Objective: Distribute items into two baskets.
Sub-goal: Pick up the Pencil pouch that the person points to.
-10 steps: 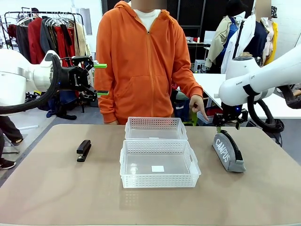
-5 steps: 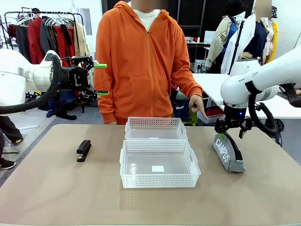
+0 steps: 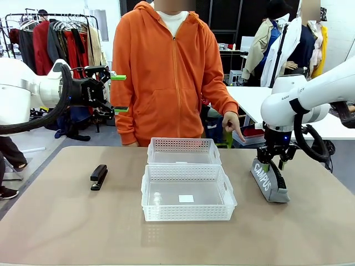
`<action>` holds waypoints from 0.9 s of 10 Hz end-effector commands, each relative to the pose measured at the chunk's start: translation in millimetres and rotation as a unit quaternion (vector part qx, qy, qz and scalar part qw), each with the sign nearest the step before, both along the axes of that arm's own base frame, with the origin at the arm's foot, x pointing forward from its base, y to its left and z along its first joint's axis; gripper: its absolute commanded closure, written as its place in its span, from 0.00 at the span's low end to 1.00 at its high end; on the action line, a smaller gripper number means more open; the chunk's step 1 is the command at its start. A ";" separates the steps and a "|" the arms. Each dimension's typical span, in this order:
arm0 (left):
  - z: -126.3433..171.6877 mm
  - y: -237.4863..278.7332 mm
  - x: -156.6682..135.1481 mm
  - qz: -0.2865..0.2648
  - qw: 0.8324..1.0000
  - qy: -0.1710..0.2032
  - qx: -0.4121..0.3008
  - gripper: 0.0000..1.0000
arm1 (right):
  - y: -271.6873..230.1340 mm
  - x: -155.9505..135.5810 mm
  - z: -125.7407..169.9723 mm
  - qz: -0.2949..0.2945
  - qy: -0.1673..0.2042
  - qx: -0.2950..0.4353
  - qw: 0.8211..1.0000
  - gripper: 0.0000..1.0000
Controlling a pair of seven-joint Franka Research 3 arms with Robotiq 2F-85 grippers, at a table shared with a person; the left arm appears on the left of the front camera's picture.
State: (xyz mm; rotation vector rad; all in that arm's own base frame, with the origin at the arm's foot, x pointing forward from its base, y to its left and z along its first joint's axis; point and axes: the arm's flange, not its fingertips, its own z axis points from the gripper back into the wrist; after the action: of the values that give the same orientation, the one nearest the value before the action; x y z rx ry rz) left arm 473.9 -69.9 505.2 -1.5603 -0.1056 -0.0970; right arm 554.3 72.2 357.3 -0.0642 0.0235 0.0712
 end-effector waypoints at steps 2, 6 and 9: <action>1.3 0.8 -0.3 0.001 1.000 -0.001 0.000 0.00 | -3.2 -4.6 8.5 -0.009 -0.011 0.023 1.000 1.00; 1.3 0.8 -0.3 0.001 1.000 -0.001 0.000 0.00 | -15.7 -8.6 49.1 -0.011 -0.015 0.046 0.999 1.00; 1.3 0.8 -0.3 0.001 1.000 -0.001 0.000 0.00 | -17.1 -4.2 102.8 -0.003 -0.040 0.069 0.997 1.00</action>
State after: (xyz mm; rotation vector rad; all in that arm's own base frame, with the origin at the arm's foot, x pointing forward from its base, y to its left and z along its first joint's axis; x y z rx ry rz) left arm 473.9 -69.9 505.1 -1.5603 -0.1055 -0.0969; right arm 547.8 56.8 442.2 0.0266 -0.0554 0.0427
